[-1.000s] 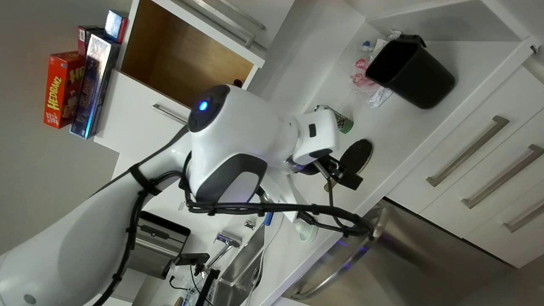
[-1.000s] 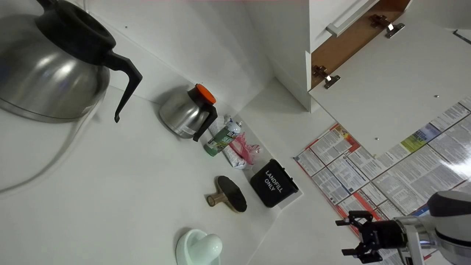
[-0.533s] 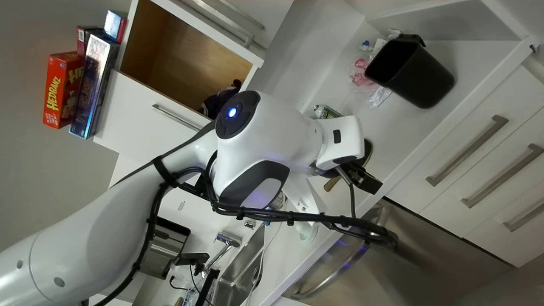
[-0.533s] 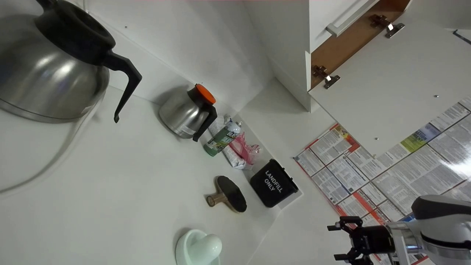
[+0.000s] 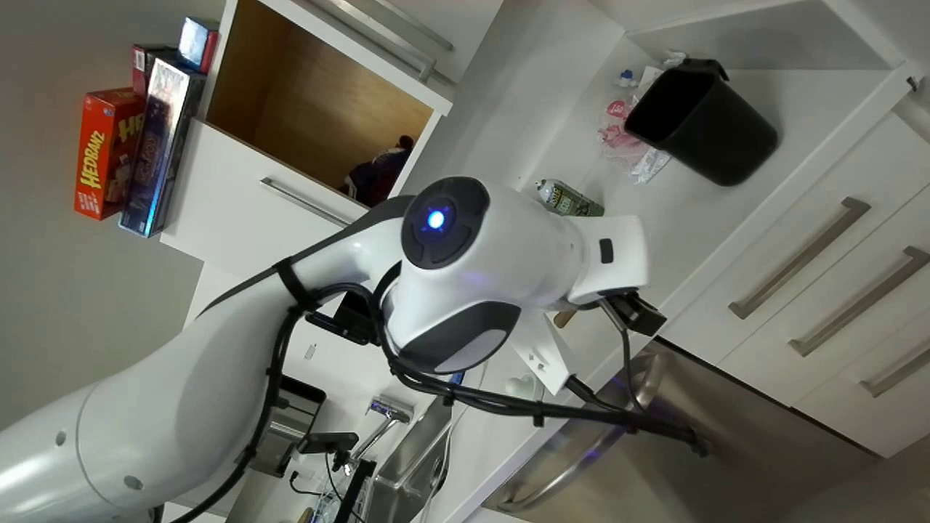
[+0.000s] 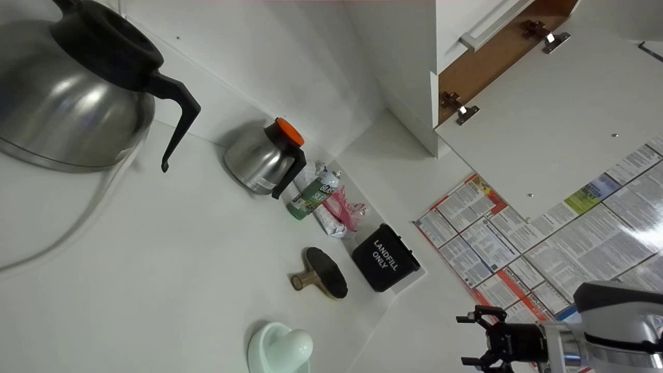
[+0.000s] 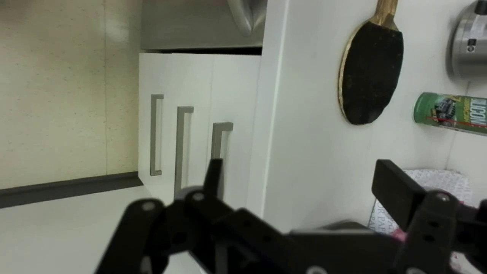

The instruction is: Open the topmost drawer and place the black paddle inside the drawer

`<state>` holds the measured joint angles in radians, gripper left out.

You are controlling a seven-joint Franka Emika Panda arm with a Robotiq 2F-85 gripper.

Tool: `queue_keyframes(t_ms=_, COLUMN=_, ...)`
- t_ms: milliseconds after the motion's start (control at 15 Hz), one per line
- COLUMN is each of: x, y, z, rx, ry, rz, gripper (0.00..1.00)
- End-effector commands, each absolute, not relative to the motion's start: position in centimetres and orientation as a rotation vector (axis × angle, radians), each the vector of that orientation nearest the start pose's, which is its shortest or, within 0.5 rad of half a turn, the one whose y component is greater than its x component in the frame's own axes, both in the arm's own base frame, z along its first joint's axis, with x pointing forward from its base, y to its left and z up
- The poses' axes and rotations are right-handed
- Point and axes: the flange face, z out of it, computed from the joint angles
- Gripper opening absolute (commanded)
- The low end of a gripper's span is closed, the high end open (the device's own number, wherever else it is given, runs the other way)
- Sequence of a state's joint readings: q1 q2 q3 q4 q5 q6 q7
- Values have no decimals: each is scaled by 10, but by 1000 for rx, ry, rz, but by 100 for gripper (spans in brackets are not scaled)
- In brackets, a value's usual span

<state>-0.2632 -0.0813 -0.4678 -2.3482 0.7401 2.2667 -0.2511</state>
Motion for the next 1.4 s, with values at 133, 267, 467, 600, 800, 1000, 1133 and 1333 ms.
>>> queue_keyframes(t_ms=133, x=375, y=-352, z=288, rx=-2063, ry=1265, rz=-487, gripper=100)
queue_keyframes(t_ms=267, x=373, y=-364, z=255, rx=-1992, ry=1262, rz=-525, gripper=100)
queue_keyframes(t_ms=467, x=373, y=-383, z=209, rx=-1898, ry=1241, rz=-565, gripper=100)
queue_keyframes(t_ms=600, x=374, y=-397, z=180, rx=-1841, ry=1227, rz=-568, gripper=100)
queue_keyframes(t_ms=800, x=377, y=-415, z=143, rx=-1800, ry=1226, rz=-542, gripper=100)
queue_keyframes(t_ms=1000, x=369, y=-411, z=136, rx=-1831, ry=1258, rz=-509, gripper=100)
queue_keyframes(t_ms=1133, x=373, y=-416, z=122, rx=-1846, ry=1259, rz=-491, gripper=100)
queue_keyframes(t_ms=1333, x=378, y=-415, z=119, rx=-1835, ry=1257, rz=-501, gripper=100)
